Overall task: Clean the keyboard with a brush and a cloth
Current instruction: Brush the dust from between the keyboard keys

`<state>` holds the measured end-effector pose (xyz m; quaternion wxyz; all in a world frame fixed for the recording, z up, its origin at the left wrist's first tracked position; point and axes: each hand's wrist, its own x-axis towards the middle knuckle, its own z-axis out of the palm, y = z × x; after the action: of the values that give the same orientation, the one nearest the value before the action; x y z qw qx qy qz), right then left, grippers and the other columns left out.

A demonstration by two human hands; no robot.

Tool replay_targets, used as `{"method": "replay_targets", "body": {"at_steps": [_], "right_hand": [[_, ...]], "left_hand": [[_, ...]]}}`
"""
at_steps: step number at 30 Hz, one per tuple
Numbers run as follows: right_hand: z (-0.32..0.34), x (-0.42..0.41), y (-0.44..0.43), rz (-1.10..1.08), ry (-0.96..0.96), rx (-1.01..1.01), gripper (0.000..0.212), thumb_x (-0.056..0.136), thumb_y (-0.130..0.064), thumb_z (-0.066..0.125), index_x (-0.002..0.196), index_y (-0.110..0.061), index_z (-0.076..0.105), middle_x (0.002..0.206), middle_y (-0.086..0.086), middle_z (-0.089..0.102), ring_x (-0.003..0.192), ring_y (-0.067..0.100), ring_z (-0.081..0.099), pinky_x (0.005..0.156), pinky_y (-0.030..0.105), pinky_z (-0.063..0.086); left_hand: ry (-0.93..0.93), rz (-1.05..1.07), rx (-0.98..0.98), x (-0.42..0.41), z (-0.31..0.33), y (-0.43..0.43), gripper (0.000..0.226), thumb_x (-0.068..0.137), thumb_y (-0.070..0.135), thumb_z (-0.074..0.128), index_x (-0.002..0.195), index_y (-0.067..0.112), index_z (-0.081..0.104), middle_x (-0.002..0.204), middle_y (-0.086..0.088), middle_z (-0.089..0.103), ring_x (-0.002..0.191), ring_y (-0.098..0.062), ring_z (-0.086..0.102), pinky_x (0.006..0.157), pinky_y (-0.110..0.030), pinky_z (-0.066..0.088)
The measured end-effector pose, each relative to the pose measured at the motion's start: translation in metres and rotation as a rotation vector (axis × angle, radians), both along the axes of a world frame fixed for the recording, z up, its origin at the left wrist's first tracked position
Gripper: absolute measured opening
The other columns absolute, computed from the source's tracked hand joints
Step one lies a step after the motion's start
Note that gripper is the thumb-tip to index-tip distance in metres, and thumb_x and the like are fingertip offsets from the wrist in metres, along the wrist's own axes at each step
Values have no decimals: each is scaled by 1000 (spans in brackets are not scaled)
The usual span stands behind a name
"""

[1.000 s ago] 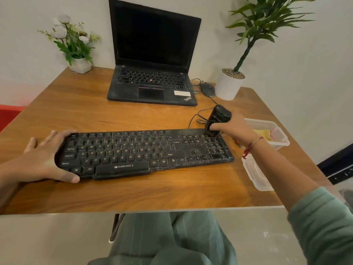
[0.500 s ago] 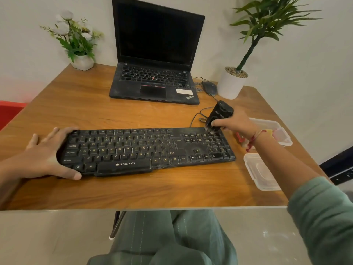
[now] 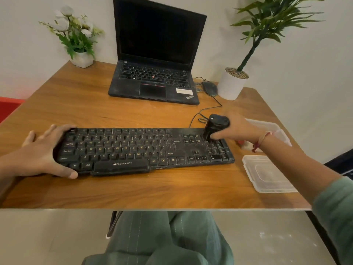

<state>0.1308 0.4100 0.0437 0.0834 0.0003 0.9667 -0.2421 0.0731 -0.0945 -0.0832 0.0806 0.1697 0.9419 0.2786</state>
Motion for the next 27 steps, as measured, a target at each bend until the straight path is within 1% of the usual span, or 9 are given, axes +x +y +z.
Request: {"method": "replay_targets", "body": {"at_steps": [3, 6, 8, 10, 13, 18, 20, 23, 27], "right_hand": [[4, 11, -6, 32, -140, -130, 25, 74, -13, 78, 92, -12, 62, 76, -5, 67, 66, 2, 64, 55, 12, 47], [6, -5, 10, -149, 104, 65, 25, 74, -18, 78, 86, -3, 63, 74, 4, 64, 69, 17, 61, 54, 20, 46], [2, -6, 13, -179, 143, 96, 27, 71, -21, 79, 82, -1, 64, 72, 7, 64, 69, 21, 60, 58, 28, 47], [-5, 2, 5, -32, 36, -10, 27, 70, -20, 80, 83, -3, 64, 72, 5, 65, 69, 20, 62, 59, 24, 49], [-6, 13, -3, 75, -169, -171, 38, 70, -23, 80, 99, -6, 63, 89, 6, 71, 81, 18, 69, 68, 23, 55], [-3, -8, 16, -168, 159, 18, 26, 72, -19, 79, 85, -4, 63, 74, 3, 63, 69, 15, 58, 57, 20, 45], [-4, 2, 6, -74, 86, -50, 23, 72, -17, 79, 84, -7, 63, 72, 0, 64, 66, 14, 60, 57, 21, 47], [0, 17, -4, 16, -112, -147, 22, 75, -11, 78, 92, -8, 63, 72, -4, 67, 64, 3, 65, 53, 12, 46], [8, 5, 12, -164, 111, -53, 20, 74, -13, 77, 83, -8, 60, 74, 3, 64, 71, 20, 63, 54, 19, 47]], "left_hand": [[-13, -13, 73, -6, -8, -6, 128, 11, 83, 77, 125, 72, 18, 139, -7, 42, 141, -34, 29, 112, -64, 17], [-28, -16, 59, -9, -10, -9, 130, 14, 79, 81, 128, 69, 20, 139, -8, 43, 140, -34, 31, 111, -64, 20], [-39, -15, 48, -9, -10, -9, 130, 16, 78, 83, 129, 67, 20, 141, -5, 42, 140, -32, 31, 112, -64, 19], [-42, -9, 46, -8, -9, -9, 130, 16, 78, 83, 129, 68, 19, 144, -5, 40, 141, -32, 30, 113, -63, 18], [-21, -24, 59, -9, -10, -10, 130, 18, 79, 82, 131, 67, 20, 145, -6, 39, 139, -34, 32, 112, -64, 19], [-60, -33, 54, -6, -4, -7, 127, 15, 79, 81, 126, 71, 19, 144, -1, 40, 139, -32, 33, 113, -64, 17], [-70, -22, 70, -4, -2, -5, 127, 12, 79, 81, 122, 74, 19, 143, 0, 41, 138, -31, 33, 114, -62, 17], [-70, -6, 70, -2, 1, -3, 127, 9, 81, 79, 120, 75, 19, 145, -3, 41, 140, -31, 32, 114, -62, 17], [-29, -18, 59, -4, -1, -6, 130, 13, 80, 80, 127, 71, 19, 147, -4, 41, 140, -30, 32, 113, -63, 18]]}}
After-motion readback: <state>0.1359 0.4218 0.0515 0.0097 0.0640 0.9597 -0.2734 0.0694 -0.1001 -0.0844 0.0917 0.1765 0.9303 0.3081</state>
